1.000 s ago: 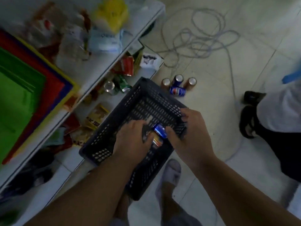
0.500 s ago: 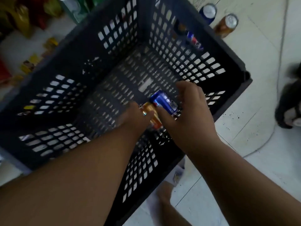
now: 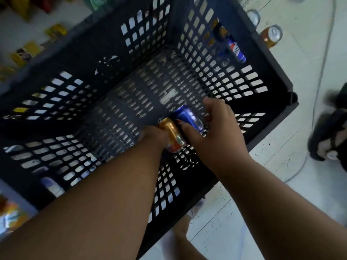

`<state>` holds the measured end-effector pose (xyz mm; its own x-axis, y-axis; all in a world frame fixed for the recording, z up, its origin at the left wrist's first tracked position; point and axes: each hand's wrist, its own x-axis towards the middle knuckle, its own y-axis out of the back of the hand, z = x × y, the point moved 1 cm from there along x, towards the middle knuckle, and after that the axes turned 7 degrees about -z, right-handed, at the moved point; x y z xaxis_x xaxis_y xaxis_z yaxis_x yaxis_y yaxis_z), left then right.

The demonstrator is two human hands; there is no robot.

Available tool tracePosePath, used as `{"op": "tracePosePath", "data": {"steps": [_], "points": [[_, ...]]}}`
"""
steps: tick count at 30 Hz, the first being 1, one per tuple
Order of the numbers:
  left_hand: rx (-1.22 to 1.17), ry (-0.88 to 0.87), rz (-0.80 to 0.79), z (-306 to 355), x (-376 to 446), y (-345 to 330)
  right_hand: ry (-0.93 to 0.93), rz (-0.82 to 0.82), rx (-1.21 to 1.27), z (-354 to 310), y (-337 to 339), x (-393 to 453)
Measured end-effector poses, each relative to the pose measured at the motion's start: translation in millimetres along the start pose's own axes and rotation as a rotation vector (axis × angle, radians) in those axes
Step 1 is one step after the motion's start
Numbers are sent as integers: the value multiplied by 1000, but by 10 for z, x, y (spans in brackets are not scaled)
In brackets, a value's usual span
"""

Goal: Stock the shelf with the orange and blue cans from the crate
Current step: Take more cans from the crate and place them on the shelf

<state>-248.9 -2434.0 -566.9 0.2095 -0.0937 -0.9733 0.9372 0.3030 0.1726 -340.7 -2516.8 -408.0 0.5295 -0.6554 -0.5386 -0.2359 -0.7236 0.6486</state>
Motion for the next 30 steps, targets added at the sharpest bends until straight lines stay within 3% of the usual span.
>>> {"op": "tracePosePath", "data": {"steps": [3,7,9,14,19,25,30], "points": [[-22,22,-70,-52,201,-81,-24,-7,-31,20,9,76],[-74,-16,-19,-171,881,-359,-21,-26,-30,76,-31,252],[-111,-16,14,-119,547,-242,-8,-37,-22,74,-68,310],[-181,-240,233,-146,-547,337,-15,-120,-89,-35,-143,337],[-106,-317,351,-278,-1274,769,-64,-222,-224,8,-361,668],[-85,-425,316,-389,-1337,739,-318,-294,-395,413,-815,1153],[-77,-410,291,-440,-1180,712,-329,-293,-543,587,-987,1349]]}}
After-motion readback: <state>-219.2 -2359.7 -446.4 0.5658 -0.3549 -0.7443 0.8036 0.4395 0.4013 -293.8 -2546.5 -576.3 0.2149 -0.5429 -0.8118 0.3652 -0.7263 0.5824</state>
